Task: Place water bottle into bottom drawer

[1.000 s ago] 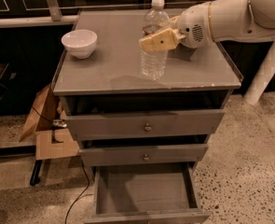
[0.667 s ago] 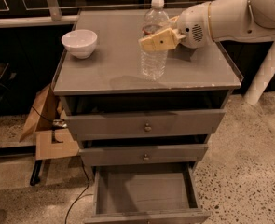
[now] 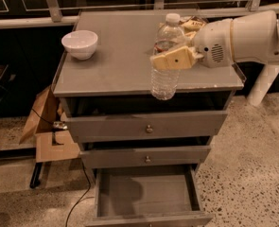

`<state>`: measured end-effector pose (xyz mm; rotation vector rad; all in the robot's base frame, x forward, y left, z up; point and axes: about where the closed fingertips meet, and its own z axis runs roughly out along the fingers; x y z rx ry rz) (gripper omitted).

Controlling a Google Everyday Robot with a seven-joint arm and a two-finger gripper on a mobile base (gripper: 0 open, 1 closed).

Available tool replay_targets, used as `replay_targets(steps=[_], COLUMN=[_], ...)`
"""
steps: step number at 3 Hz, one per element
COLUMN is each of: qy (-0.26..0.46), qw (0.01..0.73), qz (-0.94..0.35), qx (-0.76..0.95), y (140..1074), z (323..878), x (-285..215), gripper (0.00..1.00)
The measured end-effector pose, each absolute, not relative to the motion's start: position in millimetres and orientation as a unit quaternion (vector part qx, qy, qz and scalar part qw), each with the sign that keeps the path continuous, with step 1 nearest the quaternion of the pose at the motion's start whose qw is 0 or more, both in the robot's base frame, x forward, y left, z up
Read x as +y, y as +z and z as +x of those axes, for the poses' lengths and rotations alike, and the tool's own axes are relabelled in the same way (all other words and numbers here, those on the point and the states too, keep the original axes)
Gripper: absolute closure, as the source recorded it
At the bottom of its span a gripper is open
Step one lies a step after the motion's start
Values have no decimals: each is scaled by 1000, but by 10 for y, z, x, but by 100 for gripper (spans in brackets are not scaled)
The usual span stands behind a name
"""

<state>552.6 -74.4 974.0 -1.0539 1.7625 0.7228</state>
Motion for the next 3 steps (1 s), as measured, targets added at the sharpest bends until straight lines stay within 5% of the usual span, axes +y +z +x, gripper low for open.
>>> replay_targets(steps=[3], qy=[284], qw=[487], qz=[-447], qx=[694], y=[8842], z=[4996], x=[-798], gripper=[100])
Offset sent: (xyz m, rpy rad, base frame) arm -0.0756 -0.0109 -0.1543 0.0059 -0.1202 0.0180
